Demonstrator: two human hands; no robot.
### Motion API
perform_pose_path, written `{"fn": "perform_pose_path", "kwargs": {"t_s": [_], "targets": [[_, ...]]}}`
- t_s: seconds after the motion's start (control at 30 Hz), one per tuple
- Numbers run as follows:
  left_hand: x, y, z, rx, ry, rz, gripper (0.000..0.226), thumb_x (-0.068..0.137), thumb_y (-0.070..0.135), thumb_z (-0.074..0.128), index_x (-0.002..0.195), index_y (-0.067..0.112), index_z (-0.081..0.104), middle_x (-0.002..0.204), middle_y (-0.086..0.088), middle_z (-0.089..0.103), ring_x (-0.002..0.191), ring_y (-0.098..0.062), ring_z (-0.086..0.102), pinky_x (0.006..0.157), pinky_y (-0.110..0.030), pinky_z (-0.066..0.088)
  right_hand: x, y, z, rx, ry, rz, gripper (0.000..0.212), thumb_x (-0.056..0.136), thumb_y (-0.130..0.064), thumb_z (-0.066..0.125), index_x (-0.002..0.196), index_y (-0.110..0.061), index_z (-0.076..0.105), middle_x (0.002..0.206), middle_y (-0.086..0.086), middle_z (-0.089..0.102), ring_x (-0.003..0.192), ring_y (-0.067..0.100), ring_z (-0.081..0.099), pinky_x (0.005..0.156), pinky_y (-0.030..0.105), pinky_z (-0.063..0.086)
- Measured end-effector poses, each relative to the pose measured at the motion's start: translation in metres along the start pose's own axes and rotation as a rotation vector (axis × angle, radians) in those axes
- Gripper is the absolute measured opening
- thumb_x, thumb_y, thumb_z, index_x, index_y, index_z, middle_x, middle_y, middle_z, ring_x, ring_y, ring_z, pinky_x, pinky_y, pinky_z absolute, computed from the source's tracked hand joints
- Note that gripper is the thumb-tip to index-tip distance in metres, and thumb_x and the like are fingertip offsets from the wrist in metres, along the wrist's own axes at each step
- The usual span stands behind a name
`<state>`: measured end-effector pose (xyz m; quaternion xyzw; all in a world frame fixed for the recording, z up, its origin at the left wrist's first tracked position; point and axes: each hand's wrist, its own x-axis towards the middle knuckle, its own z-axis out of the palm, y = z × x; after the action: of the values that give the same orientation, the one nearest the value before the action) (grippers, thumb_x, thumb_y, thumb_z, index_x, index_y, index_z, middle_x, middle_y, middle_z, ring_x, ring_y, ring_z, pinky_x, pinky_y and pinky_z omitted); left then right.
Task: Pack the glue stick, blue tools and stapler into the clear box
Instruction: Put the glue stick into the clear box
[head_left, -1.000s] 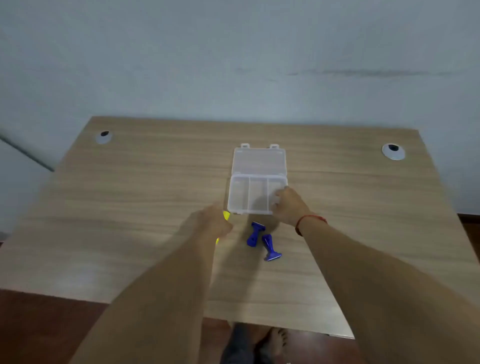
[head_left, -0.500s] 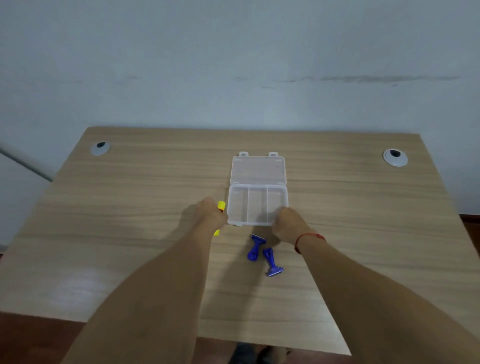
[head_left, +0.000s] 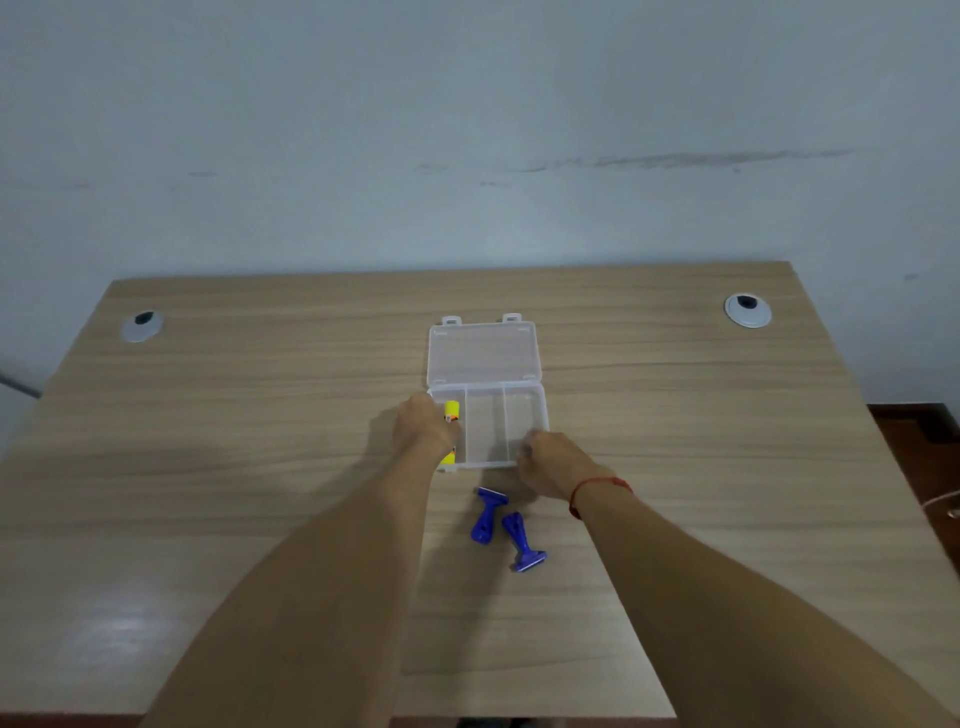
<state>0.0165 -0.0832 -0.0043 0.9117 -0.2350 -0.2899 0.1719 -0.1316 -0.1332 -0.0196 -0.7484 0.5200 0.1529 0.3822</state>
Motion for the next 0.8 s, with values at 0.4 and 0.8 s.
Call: {"fn": "perform_pose_path", "kwargs": {"t_s": [0.4,0.8], "targets": [[-0.044,-0.014,-0.001,0.092,-0.018,-0.023,0.043,0.081,0.026,0.067,0.120,0.009,0.060,0.126,-0.012,0.064,0.116,-0.031,0.062,0.089,-0.034,0.051,-0.030,-0.001,-0.012,-0.091,0.208,-0.079,0.037,0.088,-0.020,0.055,0.122,-0.006,0.059,0.125,0.016,0.059,0.114,0.034,0.058,0.098,0.044,0.050],[-0.073,-0.051,0.043,-0.016,-0.196,0.048,0.030,0.076,0.023,0.069,0.095,0.001,0.072,0.095,-0.010,0.075,0.096,-0.026,0.069,0.080,-0.031,0.052,-0.048,0.014,0.040,-0.257,-0.074,-0.112,0.033,0.078,-0.032,0.063,0.101,-0.009,0.067,0.094,0.012,0.062,0.080,0.026,0.053,0.069,0.031,0.041]]}}
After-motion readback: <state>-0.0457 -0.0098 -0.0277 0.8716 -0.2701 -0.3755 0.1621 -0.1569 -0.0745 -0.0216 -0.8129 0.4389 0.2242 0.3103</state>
